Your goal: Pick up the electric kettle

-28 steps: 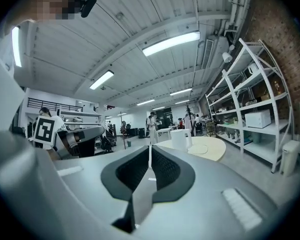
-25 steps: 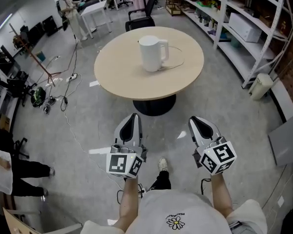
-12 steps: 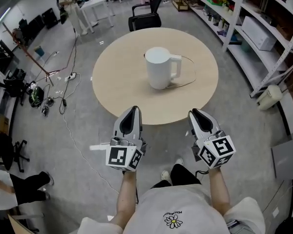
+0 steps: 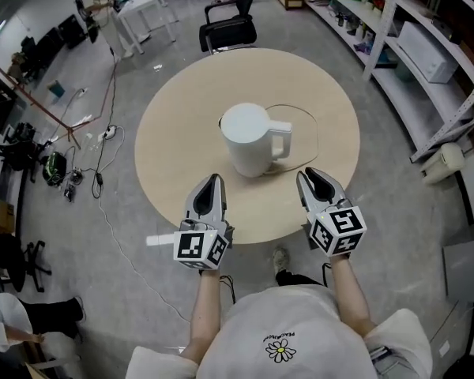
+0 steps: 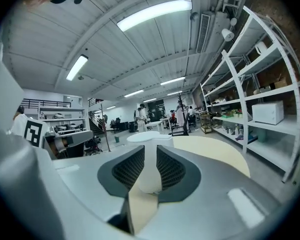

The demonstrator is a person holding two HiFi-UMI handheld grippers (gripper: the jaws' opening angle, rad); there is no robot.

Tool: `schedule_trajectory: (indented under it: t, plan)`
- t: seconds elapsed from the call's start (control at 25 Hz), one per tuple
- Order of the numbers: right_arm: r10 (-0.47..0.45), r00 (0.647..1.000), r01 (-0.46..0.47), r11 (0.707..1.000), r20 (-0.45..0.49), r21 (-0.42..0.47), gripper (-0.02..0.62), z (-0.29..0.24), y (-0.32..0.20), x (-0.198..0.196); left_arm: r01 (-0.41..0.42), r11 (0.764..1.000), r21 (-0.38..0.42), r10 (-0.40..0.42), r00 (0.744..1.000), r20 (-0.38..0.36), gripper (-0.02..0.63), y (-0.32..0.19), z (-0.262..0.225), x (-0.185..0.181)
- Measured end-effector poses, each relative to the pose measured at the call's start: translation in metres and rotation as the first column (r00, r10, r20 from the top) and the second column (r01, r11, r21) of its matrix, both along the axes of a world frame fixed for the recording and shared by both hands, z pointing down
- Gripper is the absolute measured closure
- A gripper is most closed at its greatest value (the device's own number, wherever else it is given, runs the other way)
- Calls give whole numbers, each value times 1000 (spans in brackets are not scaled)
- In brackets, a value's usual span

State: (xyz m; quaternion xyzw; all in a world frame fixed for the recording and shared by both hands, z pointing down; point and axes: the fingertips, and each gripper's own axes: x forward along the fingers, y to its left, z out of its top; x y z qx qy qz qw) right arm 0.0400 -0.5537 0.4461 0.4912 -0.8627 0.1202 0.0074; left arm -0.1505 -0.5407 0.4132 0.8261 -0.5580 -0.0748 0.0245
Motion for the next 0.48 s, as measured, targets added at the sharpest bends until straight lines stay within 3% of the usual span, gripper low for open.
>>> schedule_trajectory:
  t: [0.24,0.48]
  plan:
    - [-30,997,25,997,-75,-72,460,40,-84,-8,23,998,-59,-22,999,26,604,-61,32,8]
    - [4,989,-20,994,-150,-104,410,64,-133,-24,28,996,-80,-23,997,71,604,-107,58,-6]
